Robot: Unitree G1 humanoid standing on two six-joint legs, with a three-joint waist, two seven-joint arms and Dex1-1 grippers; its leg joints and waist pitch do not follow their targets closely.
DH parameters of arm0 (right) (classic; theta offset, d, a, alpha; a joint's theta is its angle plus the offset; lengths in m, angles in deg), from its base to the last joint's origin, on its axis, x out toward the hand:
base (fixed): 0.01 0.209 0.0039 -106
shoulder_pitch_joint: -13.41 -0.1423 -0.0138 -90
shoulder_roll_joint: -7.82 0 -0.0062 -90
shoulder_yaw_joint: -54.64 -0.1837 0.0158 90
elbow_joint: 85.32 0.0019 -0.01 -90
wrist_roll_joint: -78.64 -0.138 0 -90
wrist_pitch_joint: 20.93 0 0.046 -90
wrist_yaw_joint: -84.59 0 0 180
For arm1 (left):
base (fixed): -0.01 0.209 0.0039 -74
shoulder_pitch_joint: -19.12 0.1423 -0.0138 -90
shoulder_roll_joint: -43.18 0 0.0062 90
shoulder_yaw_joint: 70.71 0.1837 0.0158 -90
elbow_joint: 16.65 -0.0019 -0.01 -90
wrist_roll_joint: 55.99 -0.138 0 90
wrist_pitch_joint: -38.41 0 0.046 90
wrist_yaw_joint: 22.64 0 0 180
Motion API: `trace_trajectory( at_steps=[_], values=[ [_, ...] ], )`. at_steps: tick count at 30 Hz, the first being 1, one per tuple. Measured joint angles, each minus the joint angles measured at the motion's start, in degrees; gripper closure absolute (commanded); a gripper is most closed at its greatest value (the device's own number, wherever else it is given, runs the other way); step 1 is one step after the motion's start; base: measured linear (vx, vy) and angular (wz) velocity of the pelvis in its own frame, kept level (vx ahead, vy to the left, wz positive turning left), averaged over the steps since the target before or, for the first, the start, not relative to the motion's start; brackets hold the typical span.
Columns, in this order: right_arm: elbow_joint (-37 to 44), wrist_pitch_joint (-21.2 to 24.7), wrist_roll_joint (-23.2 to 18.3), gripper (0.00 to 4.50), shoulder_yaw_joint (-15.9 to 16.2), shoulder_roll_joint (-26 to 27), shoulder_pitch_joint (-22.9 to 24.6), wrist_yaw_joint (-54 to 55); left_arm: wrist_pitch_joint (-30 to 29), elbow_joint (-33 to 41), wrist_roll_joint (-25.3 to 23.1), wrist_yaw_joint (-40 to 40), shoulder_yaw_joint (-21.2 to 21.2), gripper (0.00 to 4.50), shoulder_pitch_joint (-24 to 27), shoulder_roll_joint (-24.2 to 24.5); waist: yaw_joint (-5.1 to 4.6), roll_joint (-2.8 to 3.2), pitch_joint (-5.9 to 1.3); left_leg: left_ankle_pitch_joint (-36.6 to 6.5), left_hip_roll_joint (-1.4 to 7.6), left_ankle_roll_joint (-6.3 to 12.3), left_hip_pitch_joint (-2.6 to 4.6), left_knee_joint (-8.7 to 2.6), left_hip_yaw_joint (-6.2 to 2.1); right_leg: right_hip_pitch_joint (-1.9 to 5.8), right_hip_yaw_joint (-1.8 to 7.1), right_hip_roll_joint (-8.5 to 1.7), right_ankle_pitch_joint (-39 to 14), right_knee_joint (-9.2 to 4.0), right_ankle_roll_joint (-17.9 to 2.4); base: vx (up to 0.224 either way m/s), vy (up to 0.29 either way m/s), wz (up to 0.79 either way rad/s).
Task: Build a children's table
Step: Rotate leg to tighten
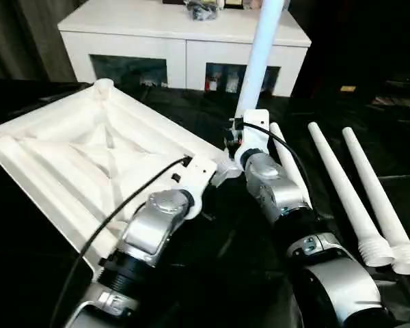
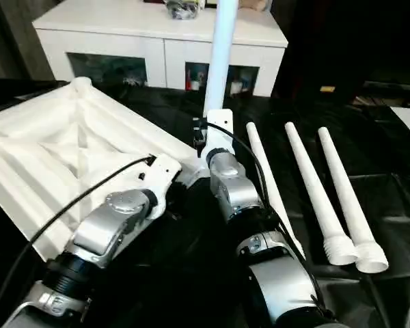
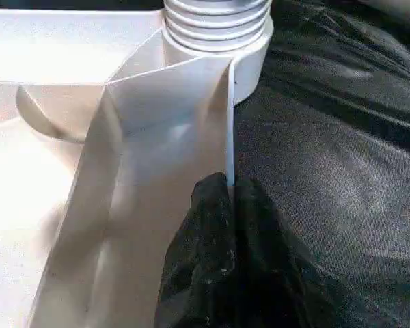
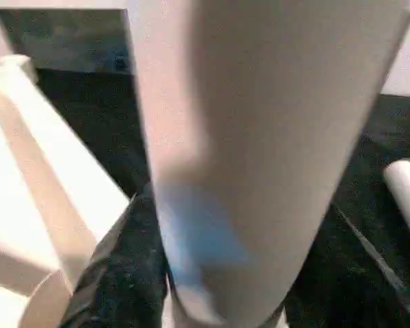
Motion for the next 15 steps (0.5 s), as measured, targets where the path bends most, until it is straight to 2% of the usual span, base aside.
trace_trajectory(
  at_steps=[3,7,12,15],
  values=[
    [-1.07,-1.14,-0.58,1.63,-0.03,-0.04,1.15,-2.5,1.23,0.61,-0.01,1.62,0.31,4.5,0.08,1.99,-0.02,0.42,0.38,0.0,0.03,-0.06,-0.13,0.08,0.1,-0.23,0.03,-0.01,0.12,0.02,-0.16,0.0,0.0,0.0],
    [1.24,0.54,-1.43,1.24,0.27,-1.03,2.55,-7.24,2.7,1.35,-0.11,4.52,1.28,4.5,0.13,5.02,0.13,0.57,0.54,0.08,0.09,-0.02,-0.11,0.09,0.1,-0.32,-0.04,0.0,0.12,0.02,-0.16,0.0,0.0,0.0],
    [18.14,6.79,-4.78,0.92,4.02,-7.37,10.24,-21.52,8.36,3.48,0.48,12.21,2.07,4.5,2.08,11.59,0.92,0.87,0.87,0.16,0.11,0.27,-0.32,0.09,0.1,-0.46,-0.09,0.0,0.12,-0.03,-0.16,0.0,0.0,0.0],
    [24.94,8.9,-6.04,0.7,5.65,-10.66,12.18,-27.08,10.78,3.83,1.47,16.23,2.01,4.5,2.98,14.05,1.62,0.91,0.9,0.16,0.17,0.29,-0.27,0.1,0.13,-0.46,-0.1,0.02,0.1,0.02,-0.19,0.0,0.0,0.0]
  ],
)
